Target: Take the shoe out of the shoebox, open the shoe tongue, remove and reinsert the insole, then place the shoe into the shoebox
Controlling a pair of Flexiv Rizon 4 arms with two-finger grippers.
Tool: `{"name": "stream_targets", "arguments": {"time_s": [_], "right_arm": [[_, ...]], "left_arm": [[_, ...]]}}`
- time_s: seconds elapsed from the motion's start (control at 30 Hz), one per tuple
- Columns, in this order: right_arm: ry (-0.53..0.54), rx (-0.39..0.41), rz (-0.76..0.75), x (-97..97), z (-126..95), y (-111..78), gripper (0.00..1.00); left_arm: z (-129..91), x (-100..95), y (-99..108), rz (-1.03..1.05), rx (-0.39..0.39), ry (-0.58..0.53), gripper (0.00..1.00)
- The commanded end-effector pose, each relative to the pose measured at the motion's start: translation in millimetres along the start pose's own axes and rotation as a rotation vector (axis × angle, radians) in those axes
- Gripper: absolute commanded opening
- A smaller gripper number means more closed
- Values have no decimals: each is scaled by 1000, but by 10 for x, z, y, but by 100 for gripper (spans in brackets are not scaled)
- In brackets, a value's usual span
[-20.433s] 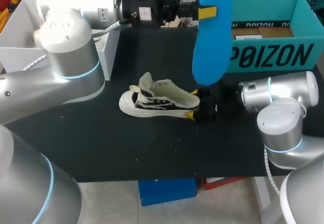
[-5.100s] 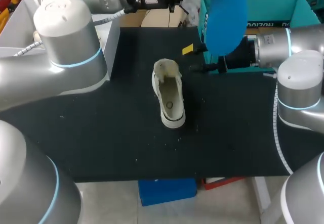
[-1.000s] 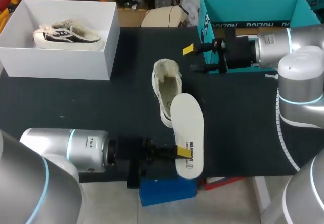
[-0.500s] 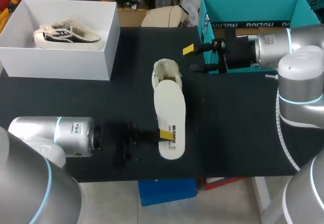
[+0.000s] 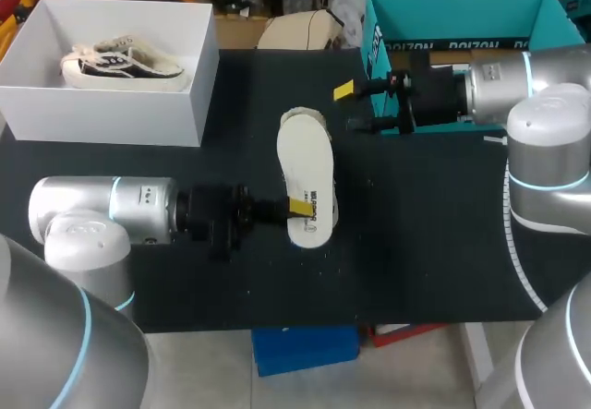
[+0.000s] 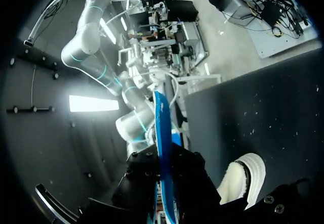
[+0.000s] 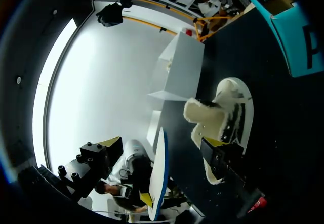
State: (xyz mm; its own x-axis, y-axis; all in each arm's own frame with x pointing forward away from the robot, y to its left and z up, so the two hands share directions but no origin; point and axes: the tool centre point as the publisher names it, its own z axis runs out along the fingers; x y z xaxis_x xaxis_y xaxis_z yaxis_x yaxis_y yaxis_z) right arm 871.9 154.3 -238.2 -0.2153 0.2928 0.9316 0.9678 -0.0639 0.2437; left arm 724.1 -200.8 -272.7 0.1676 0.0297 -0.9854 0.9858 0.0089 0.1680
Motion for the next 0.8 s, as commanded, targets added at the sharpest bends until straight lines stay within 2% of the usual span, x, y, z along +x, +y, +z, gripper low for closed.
{"name": "stream_targets", "arguments": {"time_s": [0.03, 0.37, 0.8], "right_arm": [[-1, -3, 0, -5, 15, -7, 100], [-1, -3, 0, -5, 15, -7, 100], [-1, -3, 0, -5, 15, -7, 100]], "left_arm": [[82, 38, 295, 2, 32, 2, 0], [120, 61, 672, 18, 21, -4, 0], [133, 71, 729, 21, 17, -6, 0]]}}
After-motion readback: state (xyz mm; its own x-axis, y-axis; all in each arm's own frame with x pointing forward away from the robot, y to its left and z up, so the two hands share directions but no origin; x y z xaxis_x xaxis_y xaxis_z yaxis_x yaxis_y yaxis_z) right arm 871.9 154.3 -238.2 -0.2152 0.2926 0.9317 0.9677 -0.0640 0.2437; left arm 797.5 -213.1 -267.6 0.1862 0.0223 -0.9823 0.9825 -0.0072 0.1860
